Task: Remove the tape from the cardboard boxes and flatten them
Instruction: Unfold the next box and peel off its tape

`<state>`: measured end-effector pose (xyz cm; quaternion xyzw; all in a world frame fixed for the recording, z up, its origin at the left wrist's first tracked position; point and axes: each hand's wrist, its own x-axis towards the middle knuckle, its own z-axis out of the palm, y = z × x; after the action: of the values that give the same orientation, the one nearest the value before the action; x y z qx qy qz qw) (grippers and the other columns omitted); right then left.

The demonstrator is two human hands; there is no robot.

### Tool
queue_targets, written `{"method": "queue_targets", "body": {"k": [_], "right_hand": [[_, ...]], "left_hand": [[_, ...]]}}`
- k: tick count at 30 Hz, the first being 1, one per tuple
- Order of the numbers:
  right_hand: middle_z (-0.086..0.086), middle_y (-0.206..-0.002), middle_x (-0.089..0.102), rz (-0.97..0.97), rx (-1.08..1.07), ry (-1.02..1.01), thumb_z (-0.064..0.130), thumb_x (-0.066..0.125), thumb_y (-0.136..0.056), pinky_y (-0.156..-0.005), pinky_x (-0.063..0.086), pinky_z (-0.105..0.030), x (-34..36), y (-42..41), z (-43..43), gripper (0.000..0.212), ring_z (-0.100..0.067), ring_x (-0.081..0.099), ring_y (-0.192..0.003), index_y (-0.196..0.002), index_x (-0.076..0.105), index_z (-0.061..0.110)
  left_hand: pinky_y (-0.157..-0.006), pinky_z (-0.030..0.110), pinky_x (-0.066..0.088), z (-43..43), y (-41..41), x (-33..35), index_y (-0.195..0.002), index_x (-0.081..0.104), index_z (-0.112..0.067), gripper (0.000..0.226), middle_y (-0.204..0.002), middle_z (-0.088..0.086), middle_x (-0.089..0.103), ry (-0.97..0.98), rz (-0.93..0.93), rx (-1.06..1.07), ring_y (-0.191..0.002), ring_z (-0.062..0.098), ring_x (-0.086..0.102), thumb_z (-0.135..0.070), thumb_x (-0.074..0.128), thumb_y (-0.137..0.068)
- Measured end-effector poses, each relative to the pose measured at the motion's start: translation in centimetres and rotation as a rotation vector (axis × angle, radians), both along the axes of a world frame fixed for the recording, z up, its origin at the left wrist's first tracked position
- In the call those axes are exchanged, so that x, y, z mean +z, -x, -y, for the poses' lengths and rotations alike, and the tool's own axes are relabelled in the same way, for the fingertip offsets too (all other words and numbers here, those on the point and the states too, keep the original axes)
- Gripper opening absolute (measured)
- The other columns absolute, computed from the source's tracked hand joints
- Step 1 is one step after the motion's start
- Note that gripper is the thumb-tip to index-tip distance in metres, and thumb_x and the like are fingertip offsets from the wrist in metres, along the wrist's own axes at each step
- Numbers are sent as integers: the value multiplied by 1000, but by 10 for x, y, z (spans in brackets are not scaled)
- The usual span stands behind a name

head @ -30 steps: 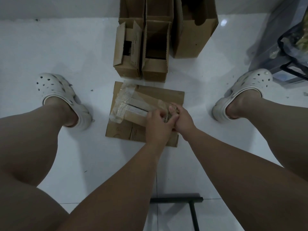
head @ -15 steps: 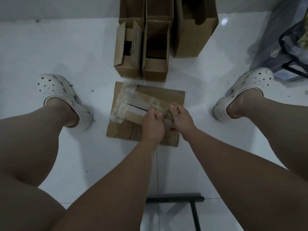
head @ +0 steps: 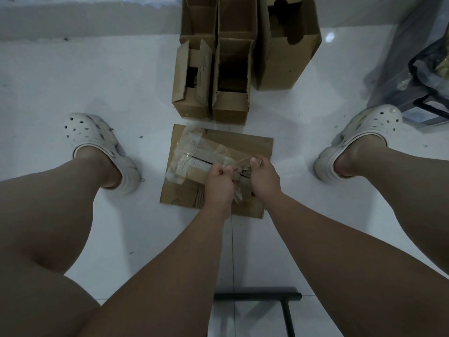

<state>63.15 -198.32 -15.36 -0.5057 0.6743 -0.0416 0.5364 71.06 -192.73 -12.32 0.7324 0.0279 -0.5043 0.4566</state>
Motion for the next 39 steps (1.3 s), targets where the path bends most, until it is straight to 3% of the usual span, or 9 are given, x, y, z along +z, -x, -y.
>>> {"method": "queue_targets", "body": {"k": [6,11,17,20,22,25,29,34,39], "right_hand": [[-7,-143,49,-20,43,38,38,32,-105,-105,35,-37,3,-2,-2,44,-30,45,-130,-143,42,20],[-10,-143,49,-26,22,30,38,30,-106,-105,35,-38,5,-4,-5,46,-30,45,-130,-145,39,17],[-12,-147,42,-86,49,47,36,33,-105,-104,36,-40,9,-7,-4,45,-31,43,-131,-146,38,19],[-8,-152,33,-229,297,401,30,42,-102,-105,35,-43,17,-1,-7,44,-29,33,-136,-145,39,22],[-8,-151,37,-208,484,582,34,51,-97,-112,28,-41,18,4,-6,52,-28,28,-140,-145,40,16],[-8,-157,27,-244,730,541,56,56,-88,-120,13,-45,16,12,-11,74,-26,13,-148,-146,32,18],[-5,-162,3,-367,894,488,70,64,-73,-119,2,-50,10,16,-15,104,-24,-3,-150,-151,9,26],[-11,-160,5,-355,881,511,62,70,-74,-119,10,-44,7,13,-19,108,-28,12,-148,-151,6,22],[-11,-152,20,-326,841,574,59,75,-70,-115,25,-42,7,16,-21,105,-30,33,-134,-148,15,21]], "left_hand": [[-59,27,50,6,-4,-2,-78,50,-11,24,-80,5,62,12,-93,206,-65,15,60,-11,41,-100],[-56,23,51,8,-11,1,-83,52,-8,23,-83,9,62,32,-222,358,-71,16,62,-7,38,-100],[-59,26,48,9,-15,-1,-80,48,-15,20,-83,4,63,-41,-107,258,-65,16,55,-11,42,-99],[-45,21,42,15,-22,-3,-89,51,-16,12,-88,1,62,-120,111,98,-57,14,47,-15,43,-98],[-51,25,49,18,-28,-2,-97,54,-18,11,-94,1,59,-127,141,79,-65,14,52,-15,43,-98],[-74,34,52,18,-31,-4,-100,57,-20,14,-103,4,61,-145,159,29,-86,18,58,-15,44,-97],[-71,35,51,19,-28,-4,-97,59,-16,20,-94,6,64,-115,227,-56,-80,21,59,-27,42,-99],[-83,40,50,20,-24,-1,-87,60,-17,31,-90,3,63,-74,398,-216,-90,23,61,-27,34,-101],[-71,35,44,29,-31,-1,-70,53,-18,33,-77,4,57,-106,216,-67,-78,22,55,-16,36,-98]]}}
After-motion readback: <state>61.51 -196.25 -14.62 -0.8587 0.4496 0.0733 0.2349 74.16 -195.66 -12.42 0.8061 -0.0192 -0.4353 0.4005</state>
